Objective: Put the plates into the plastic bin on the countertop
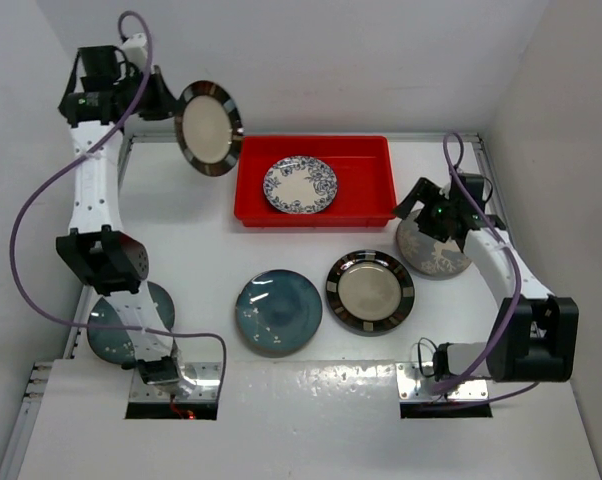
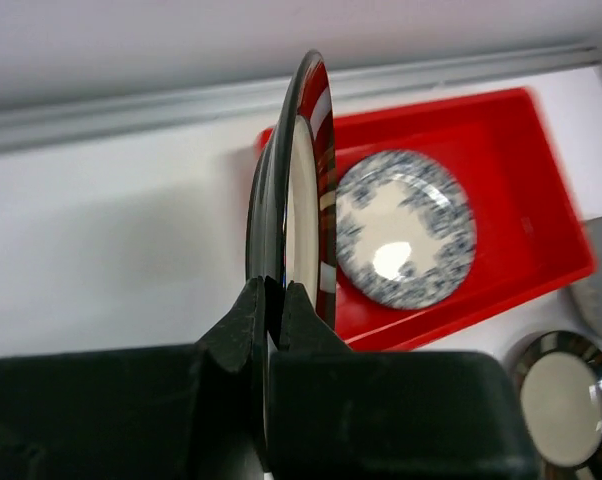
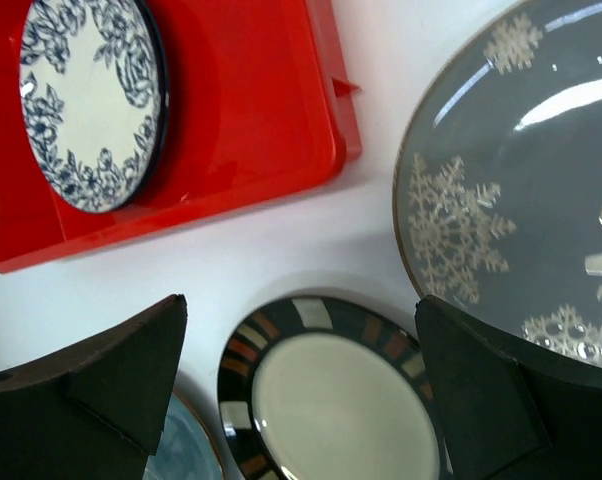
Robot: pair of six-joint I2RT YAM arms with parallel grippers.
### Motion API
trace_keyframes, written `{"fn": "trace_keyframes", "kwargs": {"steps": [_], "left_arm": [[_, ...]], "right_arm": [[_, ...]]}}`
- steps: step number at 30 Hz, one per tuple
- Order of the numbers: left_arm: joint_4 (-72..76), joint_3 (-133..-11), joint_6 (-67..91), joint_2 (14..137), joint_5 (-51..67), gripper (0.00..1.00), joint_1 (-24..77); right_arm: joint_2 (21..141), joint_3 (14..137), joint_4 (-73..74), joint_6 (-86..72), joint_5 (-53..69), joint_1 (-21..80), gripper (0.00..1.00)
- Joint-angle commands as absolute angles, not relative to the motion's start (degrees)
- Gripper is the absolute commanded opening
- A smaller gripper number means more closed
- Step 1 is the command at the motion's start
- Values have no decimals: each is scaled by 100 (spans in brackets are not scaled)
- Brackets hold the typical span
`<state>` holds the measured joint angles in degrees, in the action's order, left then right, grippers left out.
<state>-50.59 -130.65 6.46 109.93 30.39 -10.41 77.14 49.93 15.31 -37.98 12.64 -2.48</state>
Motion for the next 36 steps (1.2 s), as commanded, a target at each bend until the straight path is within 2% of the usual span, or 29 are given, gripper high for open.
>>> {"fn": "trace_keyframes", "kwargs": {"steps": [1, 6, 15, 31, 36], "left_arm": [[-3834, -12923, 1379, 10468, 3410, 0, -371], [-3586, -12665, 1432, 10888, 3331, 0, 604], [-2927, -13016, 1661, 11987, 3270, 0, 1265], [-2426, -12340, 2048, 13077, 3357, 0, 827], [-2426, -11691, 2101, 13157, 3086, 2, 773]], "right_arm": [[7305, 4834, 1705, -3753, 1275, -334, 94], [7137, 4597, 2152, -3665, 1301, -413, 94], [6812, 4395, 2646, -3331, 1222, -422, 94], [6645, 3464, 2769, -3445, 1362, -519, 95], [6829, 3375, 2918, -3402, 1424, -650, 95]]}}
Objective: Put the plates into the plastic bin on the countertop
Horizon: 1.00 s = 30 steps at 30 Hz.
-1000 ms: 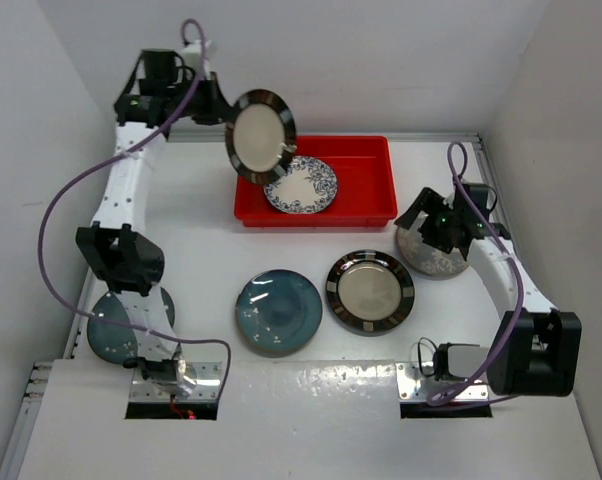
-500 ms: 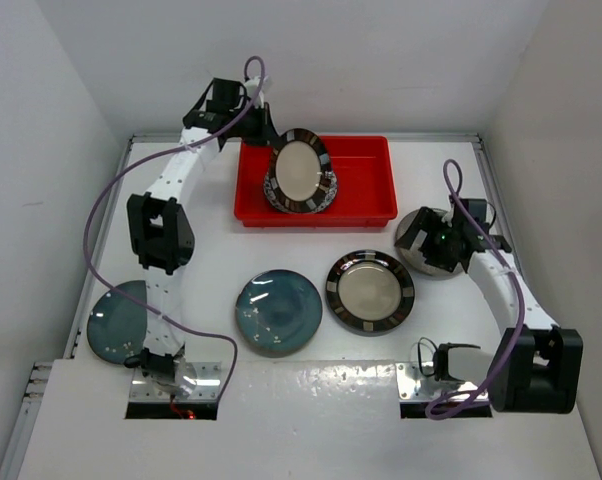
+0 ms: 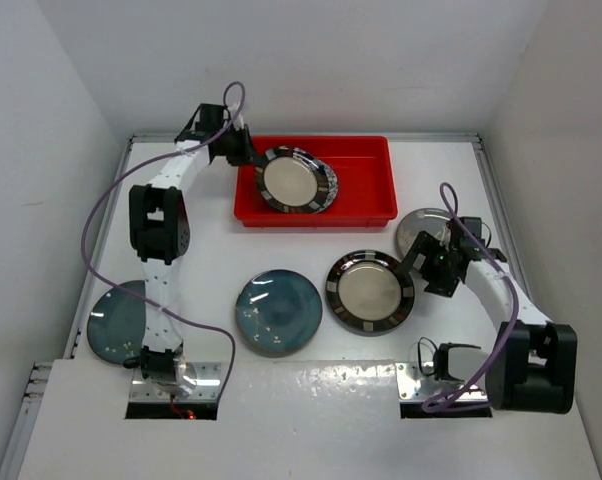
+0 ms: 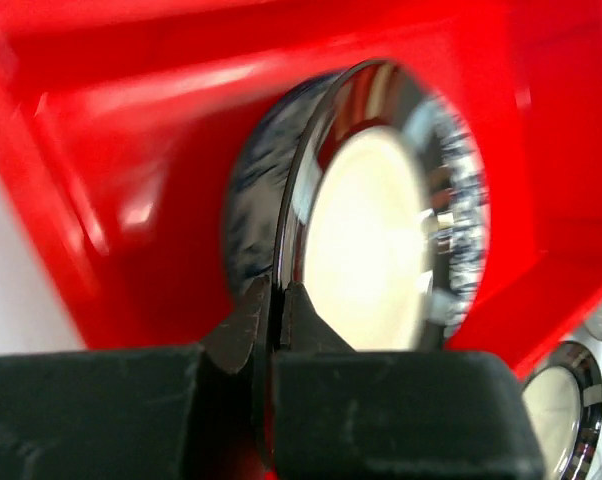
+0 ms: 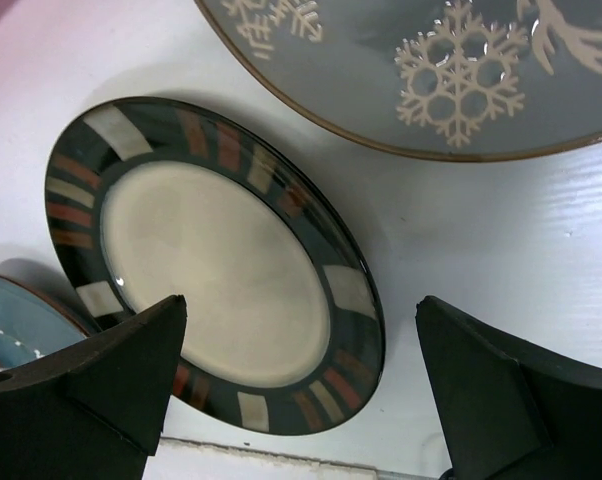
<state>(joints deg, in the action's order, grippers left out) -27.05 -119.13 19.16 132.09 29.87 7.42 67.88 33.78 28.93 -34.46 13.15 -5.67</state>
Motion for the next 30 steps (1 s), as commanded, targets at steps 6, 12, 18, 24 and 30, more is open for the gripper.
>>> {"fn": "trace_keyframes", "kwargs": {"steps": [6, 12, 18, 24, 30], "left_arm": [[-2479, -11321, 1986, 13209, 2865, 12, 773], [-2698, -11320, 1758, 13271, 2760, 20, 826], [-2750, -11320, 1574, 13324, 2646, 40, 993], [-2979, -11628, 1424, 13447, 2593, 45, 1055], [-3094, -11681, 1371, 12973, 2540, 47, 836]], "right_arm": [[7250, 3331, 3024, -3349, 1529, -721, 93], [7514, 3077, 2726, -3296, 1529, -782, 90], [7971, 3155, 2558, -3024, 1714, -853, 81], [8148, 3155, 2312, -2839, 2127, -853, 63], [8183, 3190, 2197, -2716, 2373, -861, 30]]}}
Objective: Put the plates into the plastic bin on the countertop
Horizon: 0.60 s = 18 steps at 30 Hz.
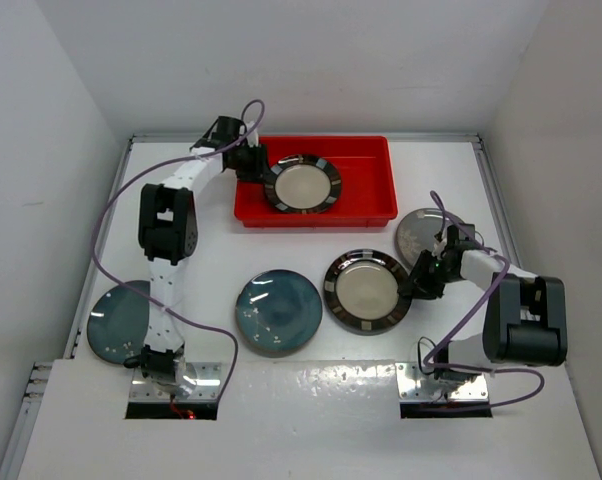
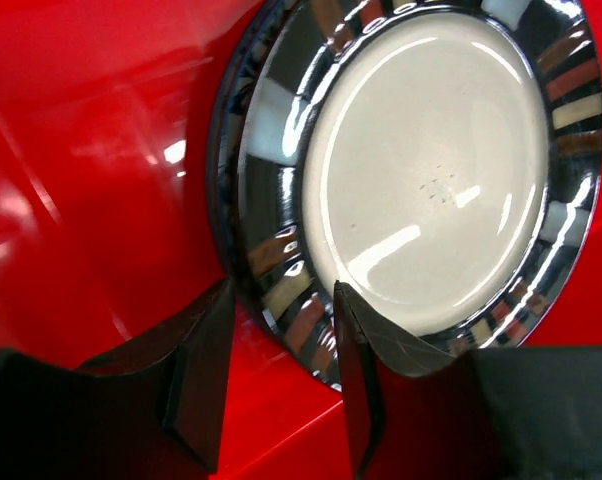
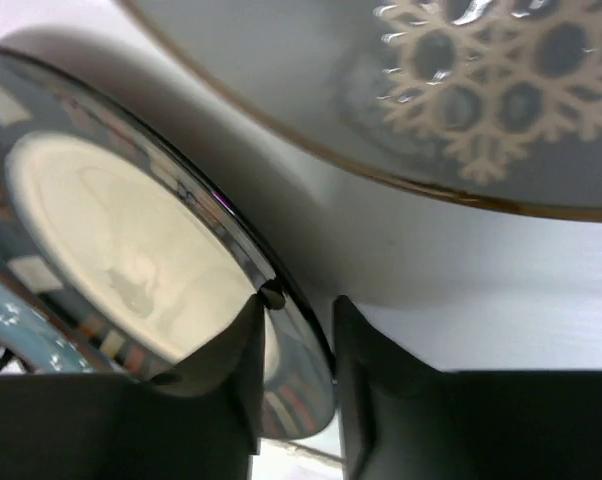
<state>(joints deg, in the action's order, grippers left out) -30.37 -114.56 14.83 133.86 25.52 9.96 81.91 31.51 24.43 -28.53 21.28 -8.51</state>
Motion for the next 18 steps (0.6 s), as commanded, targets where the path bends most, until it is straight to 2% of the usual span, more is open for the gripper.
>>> {"fn": "trace_keyframes", "kwargs": {"steps": [1, 2, 4, 18], "left_arm": [[-3155, -11681, 1293, 12894, 2540, 47, 774], [-3260, -11750, 1188, 12824, 2540, 48, 773], [-3366, -11812, 1073, 12604, 2540, 49, 721], [-4007, -11812, 519, 11312, 2487, 57, 98]], "right_arm": [[8174, 3199, 2232, -2725, 2390, -853, 24], [8191, 3243, 2302, -2716, 2417, -853, 12], [8148, 3296, 2452, -2733, 2566, -879, 0], [6337, 4296, 4006, -3076, 3639, -686, 0]]}}
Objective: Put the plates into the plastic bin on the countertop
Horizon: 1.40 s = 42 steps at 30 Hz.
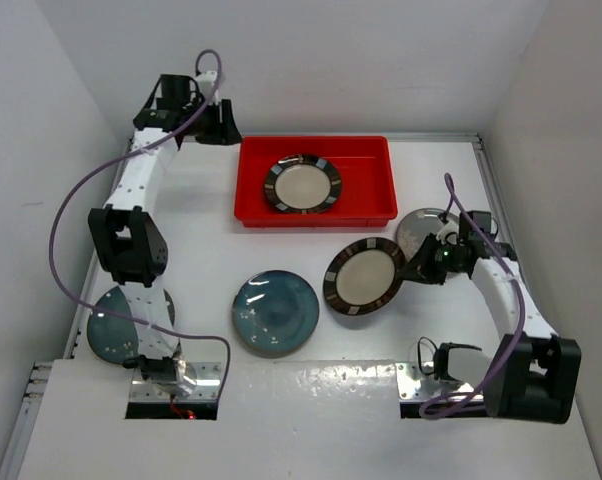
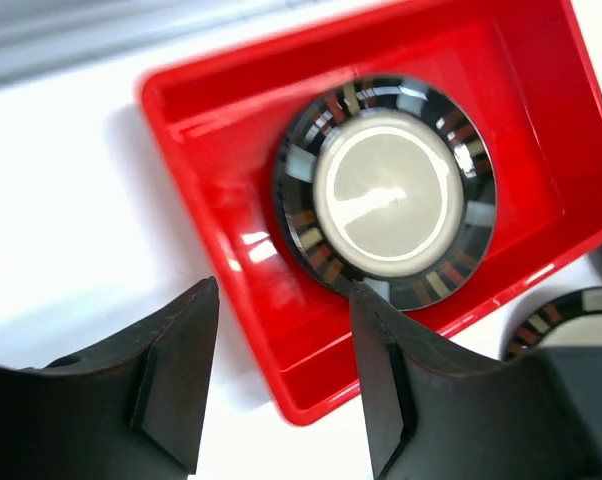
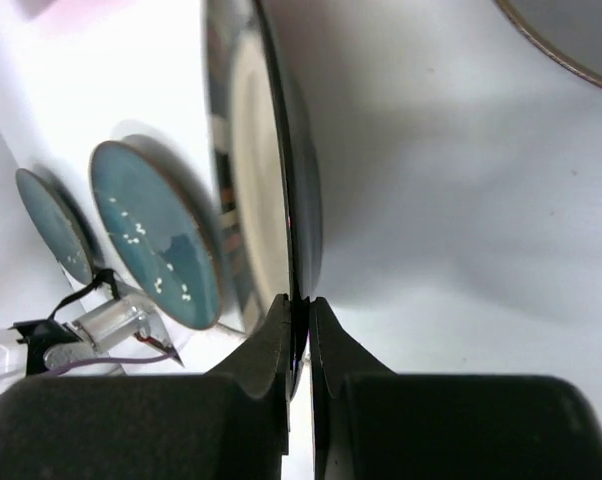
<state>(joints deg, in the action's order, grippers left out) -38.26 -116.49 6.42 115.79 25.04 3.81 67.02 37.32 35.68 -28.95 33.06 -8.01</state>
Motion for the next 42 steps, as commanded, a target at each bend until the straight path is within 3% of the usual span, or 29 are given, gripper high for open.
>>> {"fn": "trace_keyframes", "kwargs": {"steps": [1, 10, 14, 15, 16, 21, 31, 36, 42], "left_arm": [[-4008, -11812, 519, 11233, 2487, 57, 44], [-4376, -11760, 396, 11118, 2593, 57, -615], [-4710, -11462, 54, 11004, 2541, 64, -878], [-4711, -11409, 53, 11004, 2453, 64, -879], [-4920, -11356, -173, 10952, 2452, 72, -949], [-5800, -11005, -852, 10951, 2022, 92, -1247], [-5485, -8817, -1415, 9809, 1916, 93, -3047], [-5379, -7912, -1713, 9536, 1978, 93, -3752], [-5326, -7655, -2004, 9457, 2030, 93, -4438]], "right_arm": [[6233, 4359, 4086, -3094, 3656, -651, 0], [6530, 6150, 5422, -2558, 5076, -562, 0], [6583, 6688, 4584, -3082, 5897, -449, 0], [6592, 6688, 4579, -3242, 5889, -353, 0], [6600, 6723, 3674, -3609, 5871, -308, 0], [7486, 7283, 1926, -4438, 5198, 219, 0], [10589, 10017, 1030, -4991, 4343, 642, 0], [11696, 10678, 819, -5210, 3938, 668, 0], [12461, 10714, 536, -5440, 3920, 808, 0]]}}
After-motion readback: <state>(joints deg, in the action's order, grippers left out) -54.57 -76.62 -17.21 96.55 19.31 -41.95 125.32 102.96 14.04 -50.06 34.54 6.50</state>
